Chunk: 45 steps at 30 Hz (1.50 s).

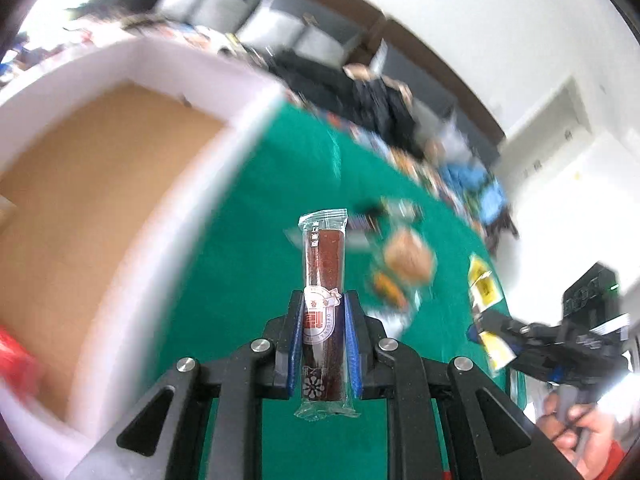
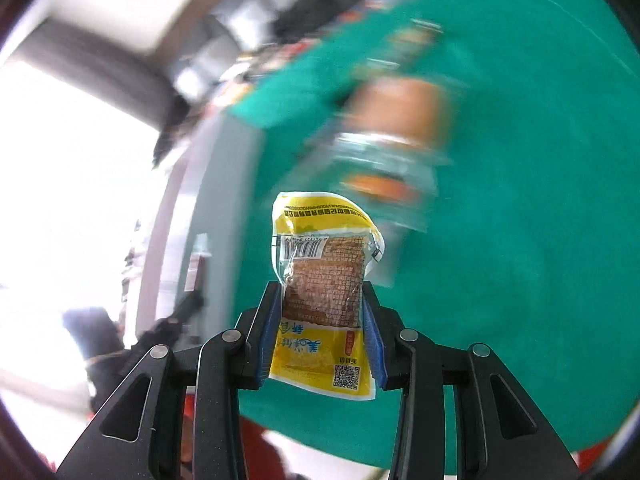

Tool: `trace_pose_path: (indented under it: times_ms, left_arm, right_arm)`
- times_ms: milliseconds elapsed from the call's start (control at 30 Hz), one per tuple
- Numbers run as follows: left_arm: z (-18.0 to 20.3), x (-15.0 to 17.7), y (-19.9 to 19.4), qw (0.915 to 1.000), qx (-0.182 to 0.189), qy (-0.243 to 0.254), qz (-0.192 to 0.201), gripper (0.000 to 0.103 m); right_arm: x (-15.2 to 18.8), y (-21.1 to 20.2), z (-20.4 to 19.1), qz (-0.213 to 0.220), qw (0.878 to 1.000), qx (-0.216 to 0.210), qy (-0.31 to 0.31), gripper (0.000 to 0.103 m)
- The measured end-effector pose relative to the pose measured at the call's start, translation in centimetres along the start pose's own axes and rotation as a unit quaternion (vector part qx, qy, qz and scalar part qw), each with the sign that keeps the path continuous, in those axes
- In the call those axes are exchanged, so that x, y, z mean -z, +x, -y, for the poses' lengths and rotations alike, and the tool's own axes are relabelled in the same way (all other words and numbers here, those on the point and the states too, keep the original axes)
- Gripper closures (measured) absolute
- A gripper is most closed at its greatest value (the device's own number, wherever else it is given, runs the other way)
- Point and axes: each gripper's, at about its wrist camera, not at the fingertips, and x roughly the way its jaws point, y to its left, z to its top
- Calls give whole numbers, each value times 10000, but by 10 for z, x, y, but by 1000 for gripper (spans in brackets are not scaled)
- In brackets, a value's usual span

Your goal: Organize snacks

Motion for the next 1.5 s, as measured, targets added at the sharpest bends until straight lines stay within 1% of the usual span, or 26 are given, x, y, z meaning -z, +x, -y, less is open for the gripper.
trace_pose_path:
  times_ms: [67, 133, 167, 200, 267, 300, 333, 433, 500, 533, 567, 667, 700, 733, 800, 833, 900, 967, 1033, 1100, 1133, 1200, 1267, 1333, 1367, 1500]
  left_arm:
    - [-16, -15, -23, 9989, -398, -24, 253, 85]
    - [-36, -30, -45, 9943, -967, -4, 459, 84]
    - [-48, -36, -52, 9905, -1274, -27, 511, 79]
    - [-63, -41, -60, 9847, -1657, -84, 538, 71]
    - [-86, -47, -72, 9778, -2004, -215, 575, 18]
    - [-97, -47, -80, 9736, -2158, -293, 691, 14]
    - [-103, -46, -86, 9704, -2264, -333, 770, 14]
    - [-118, -43, -101, 9646, -2445, -492, 857, 14]
    - [-119, -40, -105, 9641, -2405, -596, 950, 14]
    - [-115, -36, -105, 9659, -2322, -603, 971, 14]
    - [-109, -34, -103, 9683, -2228, -573, 972, 14]
    - [-72, -24, -96, 9799, -1755, -249, 920, 14]
    - [-57, -21, -93, 9831, -1603, -116, 879, 14]
    - [-35, -15, -83, 9871, -1385, 109, 796, 12]
    - [4, -1, -62, 9918, -1007, 540, 573, 11]
    - [26, 9, -45, 9928, -803, 809, 361, 6]
    - [54, 30, -13, 9911, -584, 1192, 9, 3]
    - [71, 56, 32, 9850, -693, 1529, -404, 3]
    - [74, 76, 71, 9785, -969, 1658, -754, 4]
    - [71, 89, 107, 9716, -1232, 1718, -1068, 5]
    - [68, 90, 117, 9693, -1325, 1747, -1117, 5]
    - [66, 86, 136, 9637, -1589, 1848, -1093, 5]
    - [65, 80, 145, 9612, -1795, 1855, -975, 5]
    - [59, 72, 150, 9636, -1795, 1757, -914, 5]
    - [57, 68, 155, 9650, -1771, 1695, -933, 5]
    - [55, 68, 163, 9580, -2012, 1891, -770, 3]
  right_arm:
    - [-10, 12, -53, -59, 9986, -301, -429, 63]
    - [-18, 36, -130, -208, 9919, -682, -1049, 63]
    - [-19, 44, -153, -262, 9890, -784, -1226, 60]
    - [-21, 58, -187, -322, 9837, -923, -1510, 45]
    - [-23, 80, -242, -199, 9741, -876, -2073, 29]
    - [-25, 87, -260, -86, 9706, -708, -2299, 29]
    - [-26, 91, -273, 13, 9675, -611, -2454, 29]
    - [-36, 88, -283, 258, 9647, -638, -2541, 29]
    - [-40, 78, -273, 392, 9643, -616, -2544, 29]
    - [-41, 74, -266, 478, 9634, -520, -2587, 29]
    - [-41, 70, -252, 589, 9615, -311, -2665, 29]
    - [-36, 66, -188, 833, 9508, 690, -2904, 26]
    - [-30, 67, -151, 898, 9425, 1253, -2964, 26]
    - [-25, 67, -118, 897, 9370, 1657, -2942, 26]
    - [-15, 62, -46, 830, 9281, 2361, -2756, 26]
    - [-8, 56, -13, 810, 9254, 2635, -2601, 26]
    - [3, 39, 46, 790, 9230, 3055, -2202, 26]
    - [10, 19, 103, 859, 9213, 3410, -1661, 26]
    - [12, 3, 139, 978, 9183, 3611, -1292, 26]
    - [13, -10, 160, 1084, 9155, 3715, -1101, 26]
    - [12, -12, 167, 1119, 9150, 3726, -1064, 26]
    - [9, -13, 177, 1168, 9148, 3721, -1050, 26]
    - [2, -8, 176, 1177, 9146, 3730, -1031, 26]
    - [-2, -9, 182, 1262, 9181, 3633, -960, 26]
    - [7, -14, 178, 1292, 9192, 3597, -944, 26]
    - [7, -17, 186, 1335, 9257, 3445, -809, 22]
